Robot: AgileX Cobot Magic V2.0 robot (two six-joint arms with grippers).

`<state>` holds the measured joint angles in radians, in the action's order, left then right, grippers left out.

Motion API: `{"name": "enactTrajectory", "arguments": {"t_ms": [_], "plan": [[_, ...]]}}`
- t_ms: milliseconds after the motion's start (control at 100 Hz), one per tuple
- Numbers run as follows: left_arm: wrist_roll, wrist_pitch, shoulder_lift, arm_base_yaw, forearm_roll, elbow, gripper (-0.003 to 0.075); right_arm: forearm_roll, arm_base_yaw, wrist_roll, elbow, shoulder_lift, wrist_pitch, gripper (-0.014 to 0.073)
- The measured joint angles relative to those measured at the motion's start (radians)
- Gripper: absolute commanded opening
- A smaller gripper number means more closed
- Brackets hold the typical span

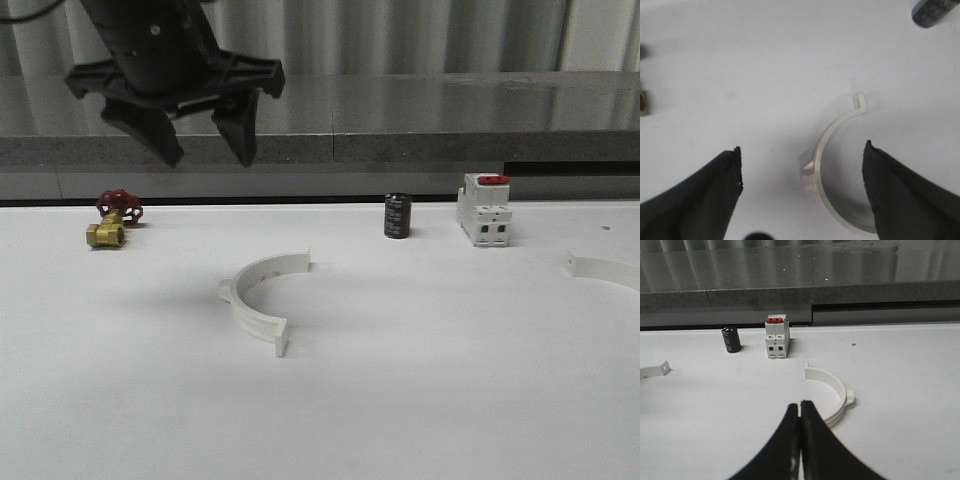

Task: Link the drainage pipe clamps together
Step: 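Raise the left gripper away from the placed clamp half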

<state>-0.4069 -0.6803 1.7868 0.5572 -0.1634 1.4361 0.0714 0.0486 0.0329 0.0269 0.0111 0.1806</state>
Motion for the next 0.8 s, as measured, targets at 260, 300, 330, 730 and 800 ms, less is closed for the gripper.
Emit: {"name": "enactTrajectory", "arguments": {"t_ms": [260, 300, 330, 730, 800], "plan": [[0.0, 0.101, -0.162, -0.118, -0.03, -0.166, 0.0503, 0.0, 0.0, 0.0, 0.0, 0.0, 0.0, -0.0069], [0.0, 0.113, -0.194, -0.147, -0.032, -0.21, 0.0503, 0.0, 0.0, 0.0, 0.0, 0.0, 0.0, -0.0069], [0.0, 0.121, -0.217, -0.168, -0.032, -0.241, 0.0503, 0.0, 0.0, 0.0, 0.0, 0.0, 0.0, -0.0069], [0.0, 0.274, -0.672, -0.419, -0.03, -0.668, 0.0503, 0.0, 0.0, 0.0, 0.0, 0.0, 0.0, -0.0069], [0.0, 0.29, -0.755, -0.439, -0.03, -0.729, 0.0503, 0.0, 0.0, 0.0, 0.0, 0.0, 0.0, -0.0069]]}}
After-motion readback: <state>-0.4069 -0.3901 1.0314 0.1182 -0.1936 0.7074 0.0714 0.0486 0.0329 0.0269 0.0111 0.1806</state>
